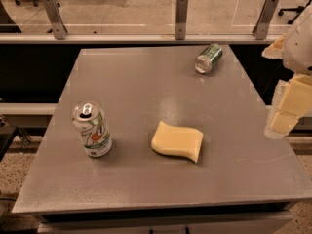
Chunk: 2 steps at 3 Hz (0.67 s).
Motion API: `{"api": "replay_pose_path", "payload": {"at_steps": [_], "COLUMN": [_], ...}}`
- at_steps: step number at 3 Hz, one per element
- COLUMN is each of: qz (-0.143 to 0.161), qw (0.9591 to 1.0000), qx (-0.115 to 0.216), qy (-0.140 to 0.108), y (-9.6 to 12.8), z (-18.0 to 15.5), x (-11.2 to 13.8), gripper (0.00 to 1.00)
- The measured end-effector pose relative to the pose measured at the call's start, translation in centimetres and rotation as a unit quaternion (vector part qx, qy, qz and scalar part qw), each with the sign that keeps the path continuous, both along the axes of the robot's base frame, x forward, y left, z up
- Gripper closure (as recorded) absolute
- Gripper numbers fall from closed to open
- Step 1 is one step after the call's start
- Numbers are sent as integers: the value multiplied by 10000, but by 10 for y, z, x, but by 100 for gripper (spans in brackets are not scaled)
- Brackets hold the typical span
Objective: Pick green can
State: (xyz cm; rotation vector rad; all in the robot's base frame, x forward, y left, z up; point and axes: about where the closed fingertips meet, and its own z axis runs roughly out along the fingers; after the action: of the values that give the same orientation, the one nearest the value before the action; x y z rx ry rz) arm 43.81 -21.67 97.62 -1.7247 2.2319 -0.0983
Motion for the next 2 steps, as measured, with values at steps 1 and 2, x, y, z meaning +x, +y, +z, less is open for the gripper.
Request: {"api": "replay_pose_path", "payload": {"at_steps": [1, 2], "qz": [0, 241], "qw": [10000, 9996], "qx": [0, -99], "qy": [0, -52], "y": [0, 1], "z": [0, 0], "x": [0, 14], "gripper": [0, 0]}}
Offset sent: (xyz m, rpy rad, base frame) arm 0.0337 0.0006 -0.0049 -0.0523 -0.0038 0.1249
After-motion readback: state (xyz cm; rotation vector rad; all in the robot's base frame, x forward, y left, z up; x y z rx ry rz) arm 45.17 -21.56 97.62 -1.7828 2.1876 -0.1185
